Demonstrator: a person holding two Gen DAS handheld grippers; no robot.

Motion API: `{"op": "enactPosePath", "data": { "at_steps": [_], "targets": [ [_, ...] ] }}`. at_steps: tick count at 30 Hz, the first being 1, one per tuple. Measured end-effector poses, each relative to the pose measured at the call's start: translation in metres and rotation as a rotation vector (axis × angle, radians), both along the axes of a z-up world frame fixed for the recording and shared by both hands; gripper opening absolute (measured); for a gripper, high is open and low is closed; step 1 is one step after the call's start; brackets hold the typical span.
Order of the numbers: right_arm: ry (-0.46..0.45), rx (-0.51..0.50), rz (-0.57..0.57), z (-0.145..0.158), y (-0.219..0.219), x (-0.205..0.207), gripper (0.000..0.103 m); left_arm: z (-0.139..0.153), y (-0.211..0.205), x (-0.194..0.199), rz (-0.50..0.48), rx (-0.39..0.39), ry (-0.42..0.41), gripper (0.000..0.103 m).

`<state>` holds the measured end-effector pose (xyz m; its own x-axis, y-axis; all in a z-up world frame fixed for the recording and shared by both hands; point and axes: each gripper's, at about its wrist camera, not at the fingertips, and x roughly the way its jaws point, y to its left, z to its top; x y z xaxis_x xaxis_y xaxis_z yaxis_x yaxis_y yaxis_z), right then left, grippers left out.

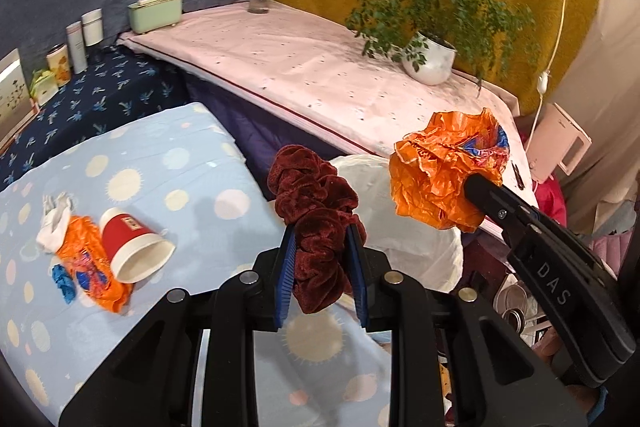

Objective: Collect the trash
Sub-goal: 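Carry both items over the wastebasket and open both grippers, then move both tools back over the white glove and red paper cup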

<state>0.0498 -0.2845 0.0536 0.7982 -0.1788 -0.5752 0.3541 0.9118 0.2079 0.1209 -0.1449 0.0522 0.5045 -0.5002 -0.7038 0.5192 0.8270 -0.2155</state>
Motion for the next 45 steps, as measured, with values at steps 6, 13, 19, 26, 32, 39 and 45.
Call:
{"op": "enactPosePath", "data": {
  "at_steps": [6, 13, 19, 26, 32, 39, 45],
  "targets": [
    [0.013, 0.007, -0.043, -0.007, -0.022, -0.009, 0.006, -0.003, -0.027, -0.003, -0.056, 0.011, -0.004, 0.024],
    [0.037, 0.011, -0.070, -0.015, -0.036, -0.011, 0.006, -0.008, -0.050, -0.001, -0.114, 0.021, 0.005, 0.024],
    [0.050, 0.012, -0.078, -0.019, -0.041, -0.010, 0.006, -0.010, -0.059, 0.004, -0.143, 0.010, 0.013, 0.026],
    [0.067, 0.012, -0.089, -0.024, -0.043, -0.004, 0.011, -0.010, -0.058, 0.010, -0.116, -0.002, 0.000, 0.045],
    [0.065, 0.015, -0.095, -0.025, -0.042, -0.001, 0.020, -0.010, -0.048, 0.017, -0.082, -0.010, 0.003, 0.053],
    [0.061, 0.002, -0.072, -0.020, -0.033, 0.003, 0.020, -0.008, -0.031, 0.023, -0.039, -0.020, 0.008, 0.055],
    [0.055, -0.013, -0.048, -0.014, -0.019, 0.006, 0.027, -0.006, -0.016, 0.025, -0.001, -0.019, -0.001, 0.055]
  ]
}}
